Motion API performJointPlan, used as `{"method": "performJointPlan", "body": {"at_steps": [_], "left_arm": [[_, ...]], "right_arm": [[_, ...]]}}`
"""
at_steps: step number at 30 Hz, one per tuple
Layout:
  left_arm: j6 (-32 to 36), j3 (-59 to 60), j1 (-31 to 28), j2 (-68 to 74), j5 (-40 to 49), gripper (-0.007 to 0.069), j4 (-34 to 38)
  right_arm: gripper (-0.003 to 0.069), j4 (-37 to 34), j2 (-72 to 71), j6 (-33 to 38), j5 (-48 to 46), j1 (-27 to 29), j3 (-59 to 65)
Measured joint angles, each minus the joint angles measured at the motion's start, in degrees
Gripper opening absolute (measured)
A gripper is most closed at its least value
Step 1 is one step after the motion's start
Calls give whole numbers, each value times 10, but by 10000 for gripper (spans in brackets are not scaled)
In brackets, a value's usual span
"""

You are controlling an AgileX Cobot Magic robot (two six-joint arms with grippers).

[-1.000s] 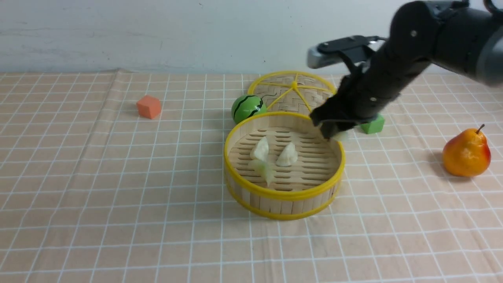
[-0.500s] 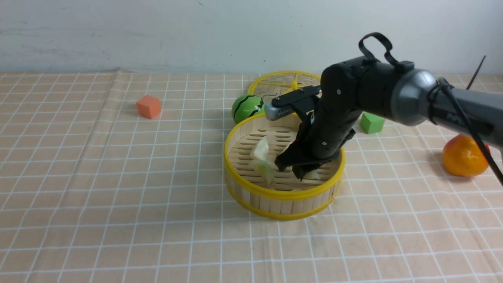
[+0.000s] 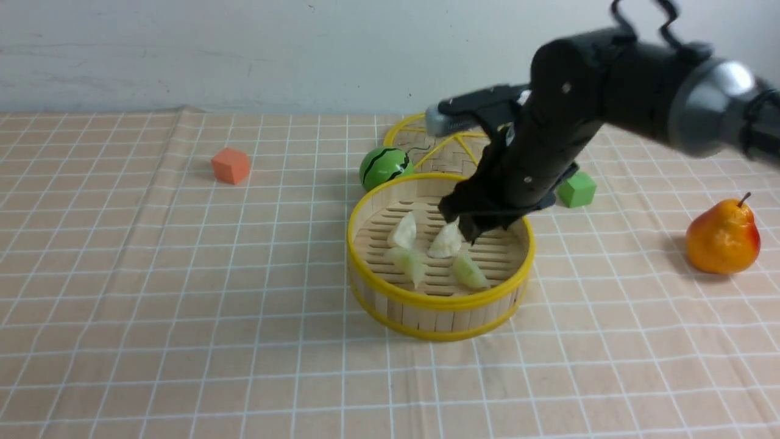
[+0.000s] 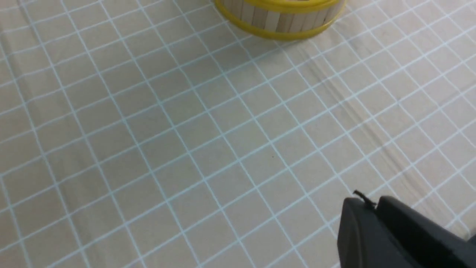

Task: Put the dumplings into the steamer on the table with the brown tablecloth.

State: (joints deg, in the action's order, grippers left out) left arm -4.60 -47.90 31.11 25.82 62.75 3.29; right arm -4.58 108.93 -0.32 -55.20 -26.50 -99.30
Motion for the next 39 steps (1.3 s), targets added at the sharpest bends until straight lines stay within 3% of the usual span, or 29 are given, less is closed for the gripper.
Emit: {"method": "performJointPlan", "body": {"at_steps": [6,9,13,25,39], "left_arm": [[0,153,0,-121,-173,50,11],[0,215,0,-162,-275,55,11],[1,261,0,-177,-348,57,11],[1,284,0,-178,-283,65,15],[1,284,0,-178,-259,76,16]], "right_arm": [[170,-8,-176,12,22,-17,74],[68,-10,-274,13,72,-30,158],[-12,-15,-406,20,156,-41,280],[-21,-36,-749,22,315,-44,546],[-16,-20,-847,22,273,-44,578]]}}
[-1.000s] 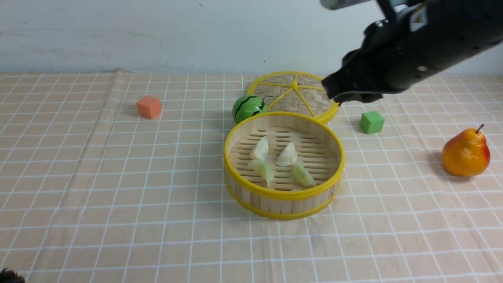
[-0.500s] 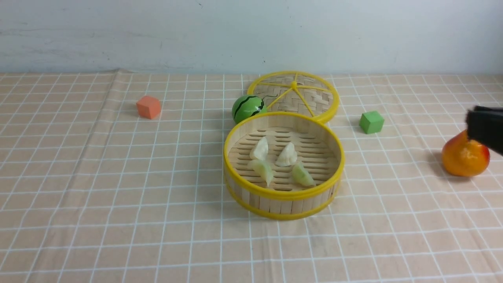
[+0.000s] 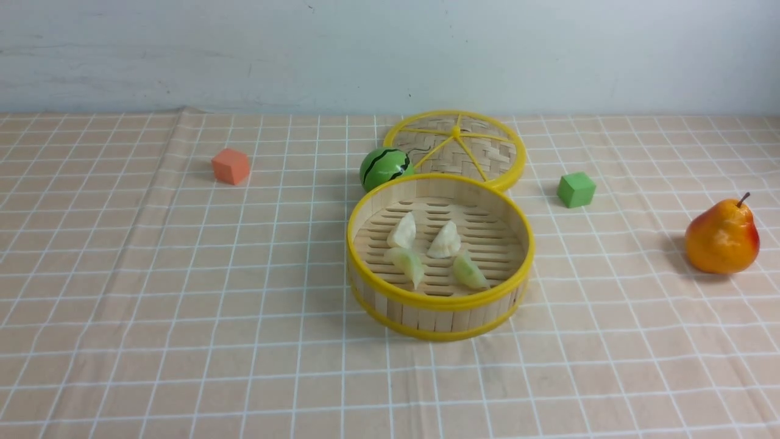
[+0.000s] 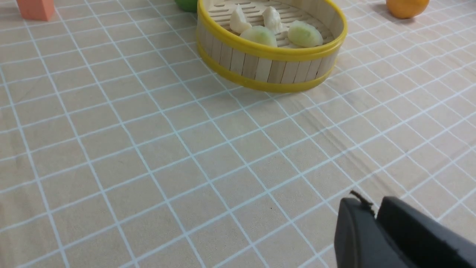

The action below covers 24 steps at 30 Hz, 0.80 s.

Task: Put the dumplings into the steamer on the table with the brown tablecloth.

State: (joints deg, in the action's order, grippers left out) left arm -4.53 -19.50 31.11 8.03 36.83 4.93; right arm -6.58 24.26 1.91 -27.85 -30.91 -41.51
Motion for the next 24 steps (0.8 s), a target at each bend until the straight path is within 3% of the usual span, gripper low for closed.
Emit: {"method": "performJointPlan", "body": {"at_steps": [9,14,18,24], "left_arm": [[0,0,0,0,0,86,1],[0,0,0,0,0,90,1],[0,0,0,0,0,92,1],[0,0,0,0,0,93,1]], "right_arm": [[-11,-2,-4,0,6,0,22],[-11,-1,-39,0,82,12,117],[-11,-1,-106,0,145,85,230],[-11,32,-193,-31,149,208,333]]}}
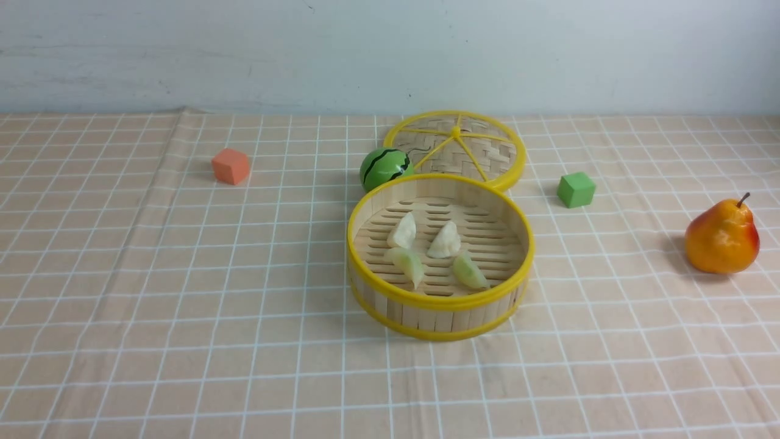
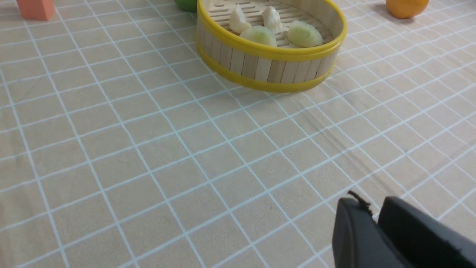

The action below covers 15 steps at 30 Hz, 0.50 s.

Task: Put the dumplings into the steamer on the table with the brown tablecloth.

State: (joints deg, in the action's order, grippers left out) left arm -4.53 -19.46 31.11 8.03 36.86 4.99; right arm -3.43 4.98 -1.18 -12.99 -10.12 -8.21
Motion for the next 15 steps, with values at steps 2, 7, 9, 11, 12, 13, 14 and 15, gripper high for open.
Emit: {"method": "performJointPlan", "body": {"at_steps": [2,7,9,11,12,13,14,15], "left_arm": [[0,0,0,0,0,94,0],[0,0,0,0,0,94,0],[0,0,0,0,0,99,0],[0,0,0,0,0,102,0],[0,0,0,0,0,103,0],[0,0,0,0,0,104,0],[0,0,0,0,0,105,0],[0,0,0,0,0,107,0]], "right_arm": [[-11,13,-24,-22,-11,34,24],[-11,24,-56,-94,-57,87,70],[-11,29,-56,-112,-76,95,93],[-11,34,-56,-117,-74,95,93],[-11,44,-56,-117,-76,95,93],[-11,52,-56,-118,-78,95,93],[-11,56,-56,-118,-79,95,93],[-11,58,-56,-118,-82,95,93]]}}
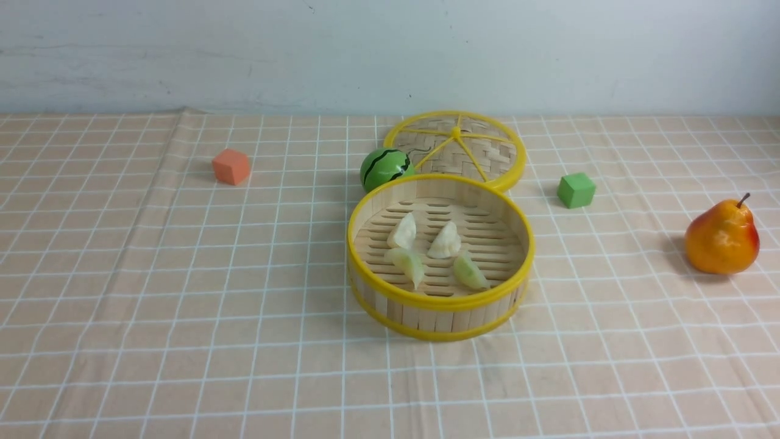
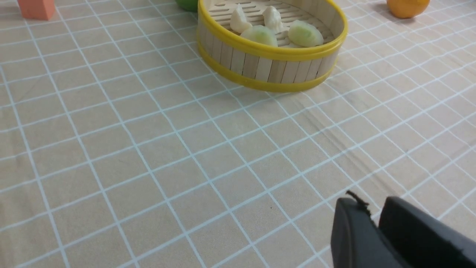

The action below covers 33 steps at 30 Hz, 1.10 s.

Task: Put the dumplings into the steamer on the table with the brown tablecloth.

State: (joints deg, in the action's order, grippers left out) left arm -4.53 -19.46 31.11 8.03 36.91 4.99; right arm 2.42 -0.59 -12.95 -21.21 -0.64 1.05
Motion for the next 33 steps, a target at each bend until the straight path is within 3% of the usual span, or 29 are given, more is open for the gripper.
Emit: {"method": "performJointPlan", "body": {"at_steps": [33], "left_arm": [[0,1,0,0,1,130,0]], "right_arm": [[18,10,0,-1,-12,0,-2]]}}
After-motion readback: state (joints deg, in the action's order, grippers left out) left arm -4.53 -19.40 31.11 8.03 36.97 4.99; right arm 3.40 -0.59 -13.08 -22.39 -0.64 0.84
